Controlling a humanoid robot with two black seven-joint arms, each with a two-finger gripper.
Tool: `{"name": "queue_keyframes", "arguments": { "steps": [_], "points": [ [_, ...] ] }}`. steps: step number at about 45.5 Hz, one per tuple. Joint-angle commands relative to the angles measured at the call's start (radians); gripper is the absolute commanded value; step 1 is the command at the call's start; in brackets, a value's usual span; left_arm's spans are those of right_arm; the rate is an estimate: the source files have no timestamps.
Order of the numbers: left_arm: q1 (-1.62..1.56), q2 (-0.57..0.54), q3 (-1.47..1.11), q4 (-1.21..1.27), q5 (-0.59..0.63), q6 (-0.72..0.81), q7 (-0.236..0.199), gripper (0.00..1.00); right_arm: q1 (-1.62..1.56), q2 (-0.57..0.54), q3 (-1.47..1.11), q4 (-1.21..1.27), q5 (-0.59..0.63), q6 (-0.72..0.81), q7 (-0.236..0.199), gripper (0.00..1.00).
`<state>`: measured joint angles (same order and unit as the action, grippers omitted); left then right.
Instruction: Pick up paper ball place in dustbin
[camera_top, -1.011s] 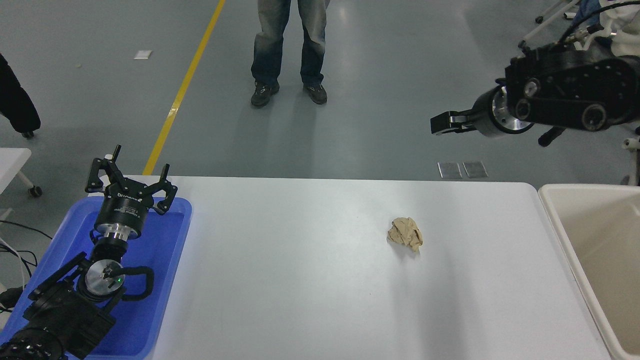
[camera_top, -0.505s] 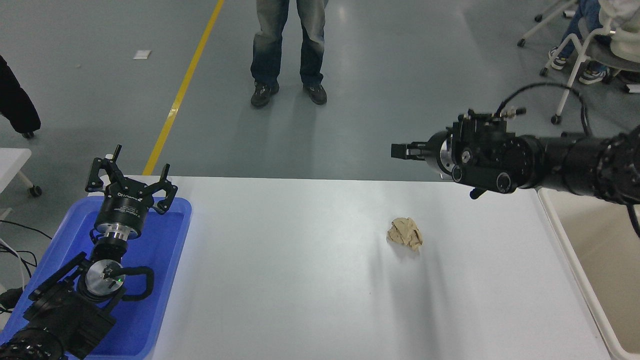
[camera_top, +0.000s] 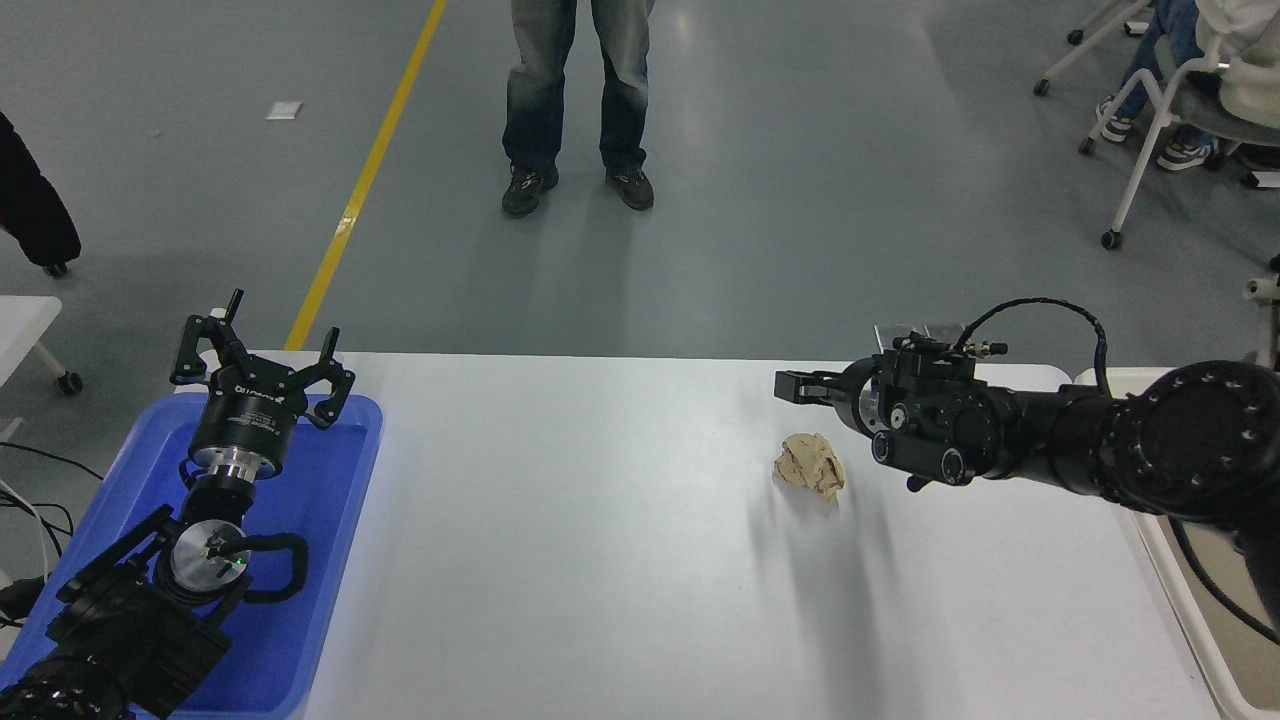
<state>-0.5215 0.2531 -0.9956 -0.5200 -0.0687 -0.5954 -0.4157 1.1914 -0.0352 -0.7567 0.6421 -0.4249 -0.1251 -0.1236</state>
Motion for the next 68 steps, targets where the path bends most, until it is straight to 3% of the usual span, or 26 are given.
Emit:
{"name": "queue_keyframes", "arguments": {
  "steps": [1,31,36,40,49,68],
  "points": [
    [0.000,0.000,0.000,0.000,0.000,0.000,0.000,1.00,-0.046,0.018,0.008,-0.018,-0.002,-0.008,0.001,1.00],
    [0.000,0.000,0.000,0.000,0.000,0.000,0.000,1.00,-0.105,0.035,0.010,-0.030,-0.015,-0.013,0.009,1.00],
    [0.000,0.000,0.000,0.000,0.000,0.000,0.000,1.00,-0.113,0.035,0.008,-0.038,-0.015,-0.027,0.022,0.89],
    [0.000,0.000,0.000,0.000,0.000,0.000,0.000,1.00,-0.119,0.035,0.000,-0.038,-0.021,-0.034,0.033,0.54],
    [0.000,0.000,0.000,0.000,0.000,0.000,0.000,1.00,-0.128,0.035,-0.004,-0.038,-0.097,-0.036,0.035,0.00],
    [0.000,0.000,0.000,0.000,0.000,-0.001,0.000,1.00,-0.099,0.035,-0.007,-0.021,-0.104,-0.036,0.033,0.00]
  ]
}}
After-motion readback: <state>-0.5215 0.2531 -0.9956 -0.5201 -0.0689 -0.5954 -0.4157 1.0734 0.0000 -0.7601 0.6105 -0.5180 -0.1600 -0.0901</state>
